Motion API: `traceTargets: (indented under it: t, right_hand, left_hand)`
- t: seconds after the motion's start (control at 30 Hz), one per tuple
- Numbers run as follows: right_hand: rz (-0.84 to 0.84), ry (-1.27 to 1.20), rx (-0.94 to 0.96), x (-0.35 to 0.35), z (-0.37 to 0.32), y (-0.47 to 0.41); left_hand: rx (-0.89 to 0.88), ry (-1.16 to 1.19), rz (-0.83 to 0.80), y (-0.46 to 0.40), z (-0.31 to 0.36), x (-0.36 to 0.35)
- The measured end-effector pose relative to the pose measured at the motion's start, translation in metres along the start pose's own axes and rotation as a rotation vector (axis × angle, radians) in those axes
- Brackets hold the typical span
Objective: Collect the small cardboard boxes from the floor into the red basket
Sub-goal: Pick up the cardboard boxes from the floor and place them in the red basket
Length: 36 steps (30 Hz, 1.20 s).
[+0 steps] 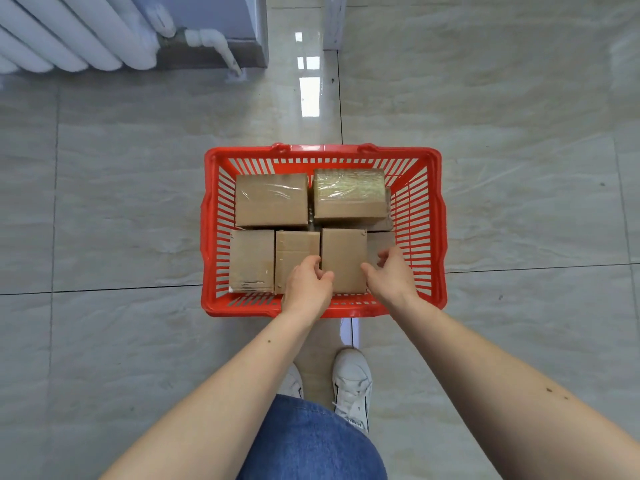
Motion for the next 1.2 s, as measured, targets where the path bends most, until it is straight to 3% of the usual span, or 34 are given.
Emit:
traceTargets:
  t: [0.37,0.6,0.9,1.2]
  right_hand:
    - [0.079,-0.202,0.034,0.165,-0.098,0.165]
    - [0.181,-0.352,0.073,0.278,-0.13,0.259]
    - [0.362,-0.54,0.053,0.411,-0.088,0.333]
    - [0.504,-0.664,0.043,0.53,0.031,0.363]
  left_hand:
    - [-0.142,0.045,0.002,0.194,0.135,0.106]
    - [-0.302,-0.015,-0.017,0.323,0.214,0.133]
    - [-0.492,-0.061,-0.139,0.443,0.313,0.073]
    - [-0.57,-0.084,-0.236,0.533,0.372,-0.066]
Point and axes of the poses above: each hand's wrist, its own y-axis away from the middle knuckle, its own x-axis out of the back of the hand, z = x × y, the point moved 4 cm from there along -y, towards the middle knuckle, and after that the axes turned 7 degrees about x, right-handed, at the moved point
